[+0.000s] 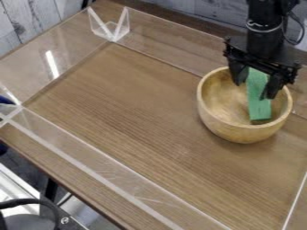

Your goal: Put the green block in the brown bowl

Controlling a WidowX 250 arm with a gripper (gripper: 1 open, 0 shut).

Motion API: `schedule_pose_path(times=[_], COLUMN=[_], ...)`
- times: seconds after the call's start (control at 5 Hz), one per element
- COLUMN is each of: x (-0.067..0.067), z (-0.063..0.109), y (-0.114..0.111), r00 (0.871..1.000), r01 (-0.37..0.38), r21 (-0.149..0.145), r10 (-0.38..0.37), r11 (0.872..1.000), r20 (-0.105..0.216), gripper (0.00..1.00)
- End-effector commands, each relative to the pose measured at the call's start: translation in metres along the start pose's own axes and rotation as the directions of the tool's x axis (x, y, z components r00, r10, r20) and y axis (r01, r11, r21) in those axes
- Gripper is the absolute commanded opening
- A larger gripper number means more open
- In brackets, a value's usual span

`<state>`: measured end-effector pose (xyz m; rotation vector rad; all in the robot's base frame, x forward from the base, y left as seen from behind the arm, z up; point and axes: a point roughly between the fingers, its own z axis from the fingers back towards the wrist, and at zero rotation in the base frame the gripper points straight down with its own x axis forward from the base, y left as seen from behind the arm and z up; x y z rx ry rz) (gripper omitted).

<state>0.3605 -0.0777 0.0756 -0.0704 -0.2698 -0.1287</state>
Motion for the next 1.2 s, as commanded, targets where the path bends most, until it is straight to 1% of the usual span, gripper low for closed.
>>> schedule_pose_path(times=[0.0,0.2,0.6,0.8,1.0], x=[0.017,0.015,0.019,0.017,0.016], z=[0.015,0.010,0.001,-0.004,-0.009], y=[-0.002,-0.005,-0.005,-0.001,0.002], r00=[0.999,1.000,1.000,1.000,1.000], r01=[-0.006,-0.009,-0.006,-0.012,-0.018], r21=[0.007,0.018,0.022,0.012,0.003], r10=[0.006,0.009,0.006,0.012,0.018], r11=[1.000,1.000,1.000,1.000,1.000], r20=[0.039,0.002,0.027,0.012,-0.003], gripper=[1.00,1.00,1.00,0.00,0.00])
